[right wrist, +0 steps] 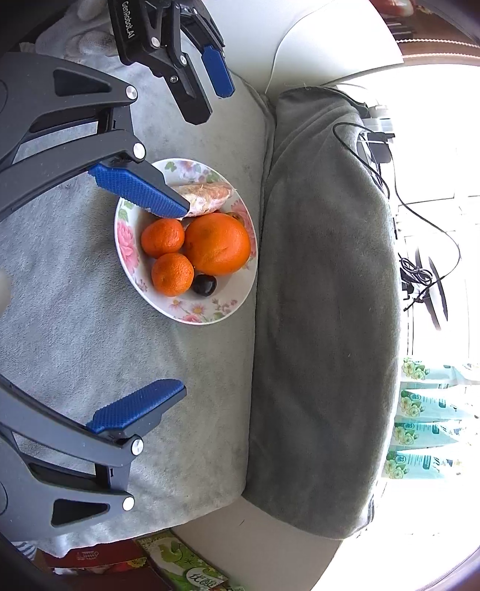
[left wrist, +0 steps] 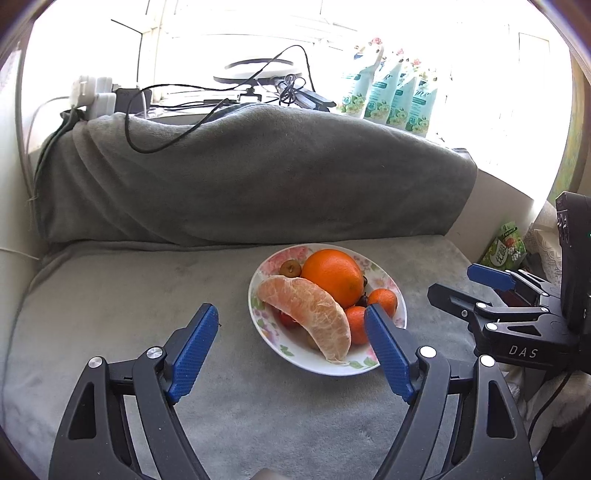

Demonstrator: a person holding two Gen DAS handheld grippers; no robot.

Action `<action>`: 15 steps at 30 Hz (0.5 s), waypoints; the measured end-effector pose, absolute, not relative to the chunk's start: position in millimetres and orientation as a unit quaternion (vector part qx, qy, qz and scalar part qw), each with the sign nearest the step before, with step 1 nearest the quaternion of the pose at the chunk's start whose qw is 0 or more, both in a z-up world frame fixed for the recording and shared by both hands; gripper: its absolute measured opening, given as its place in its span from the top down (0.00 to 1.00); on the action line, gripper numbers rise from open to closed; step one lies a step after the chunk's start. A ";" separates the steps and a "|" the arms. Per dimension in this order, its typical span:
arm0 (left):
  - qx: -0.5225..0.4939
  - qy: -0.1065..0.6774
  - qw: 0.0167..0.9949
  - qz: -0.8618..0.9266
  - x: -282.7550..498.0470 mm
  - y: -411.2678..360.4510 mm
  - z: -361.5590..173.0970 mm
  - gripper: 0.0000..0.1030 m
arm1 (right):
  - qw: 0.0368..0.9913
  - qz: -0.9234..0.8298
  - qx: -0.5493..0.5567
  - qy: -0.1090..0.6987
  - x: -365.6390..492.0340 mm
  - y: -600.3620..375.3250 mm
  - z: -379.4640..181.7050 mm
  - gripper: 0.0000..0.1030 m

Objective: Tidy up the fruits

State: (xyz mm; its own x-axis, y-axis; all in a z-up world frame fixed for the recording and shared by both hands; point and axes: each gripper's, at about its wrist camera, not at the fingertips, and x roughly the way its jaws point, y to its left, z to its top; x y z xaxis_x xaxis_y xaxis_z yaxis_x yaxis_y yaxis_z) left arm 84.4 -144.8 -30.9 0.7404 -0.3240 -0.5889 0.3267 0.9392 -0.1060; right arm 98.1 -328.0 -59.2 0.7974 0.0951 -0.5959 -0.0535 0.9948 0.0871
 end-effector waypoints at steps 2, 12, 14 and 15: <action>0.002 0.316 0.933 -0.175 80.7 -144.3 -30.5 0.21 | 0.949 0.031 0.032 0.311 93.6 -329.0 -57.4 0.11; 0.013 0.313 0.938 -0.151 68.8 -141.6 -29.0 0.20 | 0.956 -0.005 0.023 0.291 81.3 -331.8 -49.6 0.11; 0.018 0.313 0.938 -0.146 67.8 -141.9 -27.9 0.19 | 0.958 -0.011 0.021 0.287 79.8 -331.7 -48.5 0.11; 0.019 0.312 0.939 -0.143 67.4 -141.9 -27.1 0.18 | 0.958 -0.011 0.019 0.285 79.7 -331.3 -47.8 0.11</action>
